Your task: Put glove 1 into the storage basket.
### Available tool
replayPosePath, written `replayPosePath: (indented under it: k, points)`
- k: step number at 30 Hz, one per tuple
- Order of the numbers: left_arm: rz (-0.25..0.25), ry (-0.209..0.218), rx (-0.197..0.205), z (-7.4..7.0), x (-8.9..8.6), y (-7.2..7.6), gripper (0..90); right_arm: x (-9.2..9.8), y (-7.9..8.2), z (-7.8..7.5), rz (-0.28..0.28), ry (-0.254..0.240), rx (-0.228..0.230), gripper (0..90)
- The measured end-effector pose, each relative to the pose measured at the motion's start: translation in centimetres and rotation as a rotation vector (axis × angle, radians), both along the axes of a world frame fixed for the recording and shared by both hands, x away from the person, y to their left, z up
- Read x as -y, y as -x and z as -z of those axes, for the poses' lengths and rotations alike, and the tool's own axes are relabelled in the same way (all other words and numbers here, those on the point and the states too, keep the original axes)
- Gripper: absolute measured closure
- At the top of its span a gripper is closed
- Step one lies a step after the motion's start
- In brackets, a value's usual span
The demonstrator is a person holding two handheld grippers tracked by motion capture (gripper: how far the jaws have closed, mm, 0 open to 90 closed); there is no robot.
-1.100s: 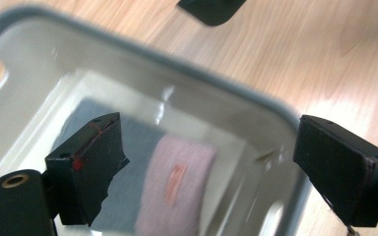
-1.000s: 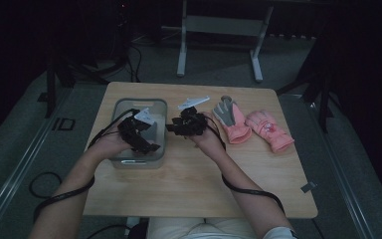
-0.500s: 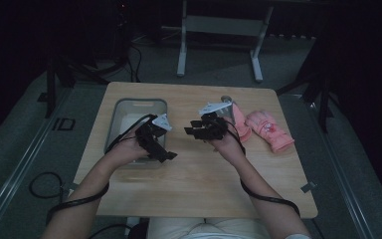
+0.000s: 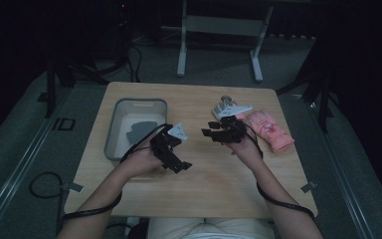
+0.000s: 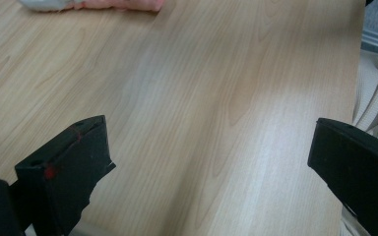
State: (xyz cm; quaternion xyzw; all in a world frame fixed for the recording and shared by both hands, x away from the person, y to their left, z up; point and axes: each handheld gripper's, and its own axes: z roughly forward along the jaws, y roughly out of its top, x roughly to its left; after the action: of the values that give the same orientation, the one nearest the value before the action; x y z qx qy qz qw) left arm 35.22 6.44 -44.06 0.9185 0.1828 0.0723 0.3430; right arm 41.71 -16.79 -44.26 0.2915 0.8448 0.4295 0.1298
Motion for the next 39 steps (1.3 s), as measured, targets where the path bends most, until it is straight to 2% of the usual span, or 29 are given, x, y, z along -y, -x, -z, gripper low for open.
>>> replayPosePath:
  k: [2, 4, 8, 13, 15, 17, 19, 23, 26, 28, 29, 31, 35, 36, 38, 39]
  points:
    - [0.001, 0.008, -0.008, 0.1, 0.5, 0.4, 2.0, 0.6, 0.1, 0.3, 0.006, 0.007, 0.005, 55.3]
    - [-0.011, 0.015, 0.006, 0.2, 0.8, 0.7, 2.0, 1.2, 0.1, 0.5, 0.011, 0.007, 0.009, 55.3]
    - [-0.019, 0.020, 0.008, 1.0, 1.3, 1.3, 2.0, 2.2, 0.2, 0.8, 0.026, 0.018, 0.020, 55.4]
    - [-0.025, 0.012, 0.020, 1.7, 1.1, 2.1, 2.0, 3.4, 0.3, 1.2, 0.040, 0.017, 0.021, 55.4]
    - [-0.030, 0.026, 0.035, 1.8, 1.0, 2.5, 2.0, 3.7, 0.4, 1.4, 0.043, 0.013, 0.016, 55.7]
    - [-0.036, 0.032, 0.034, 1.8, 0.9, 2.7, 2.0, 3.9, 0.4, 1.5, 0.043, 0.012, 0.014, 55.8]
    - [-0.039, 0.066, 0.029, 2.2, 1.0, 3.3, 2.0, 4.2, 0.5, 1.8, 0.047, 0.013, 0.013, 55.6]
    - [-0.030, 0.071, 0.055, 3.3, 1.4, 4.5, 2.1, 4.7, 0.6, 2.1, 0.063, 0.019, 0.016, 54.0]
    - [-0.028, 0.085, 0.054, 4.4, 1.7, 5.1, 2.2, 5.1, 0.7, 2.2, 0.067, 0.012, 0.020, 53.9]
    - [-0.015, 0.077, 0.034, 5.2, 1.9, 5.5, 2.1, 5.4, 0.7, 2.3, 0.073, 0.007, 0.023, 54.7]
    - [0.008, 0.059, 0.029, 5.5, 2.0, 5.8, 2.1, 5.5, 0.7, 2.4, 0.077, 0.001, 0.028, 55.2]
    - [0.020, 0.033, 0.048, 6.1, 2.2, 6.4, 2.1, 5.7, 0.8, 2.5, 0.091, -0.008, 0.038, 56.7]
    - [0.015, 0.034, 0.048, 6.9, 2.2, 6.7, 2.1, 6.3, 0.5, 2.6, 0.112, -0.017, 0.046, 56.5]
    - [0.005, 0.031, 0.061, 7.6, 2.2, 6.9, 2.1, 6.6, 0.3, 2.8, 0.128, -0.009, 0.057, 56.3]
    - [-0.002, 0.049, 0.061, 8.2, 2.2, 7.1, 2.1, 6.9, -0.1, 2.9, 0.138, -0.006, 0.054, 56.5]
    - [0.008, 0.034, 0.072, 8.5, 2.1, 7.3, 2.1, 7.1, -0.3, 3.0, 0.145, 0.001, 0.050, 57.2]
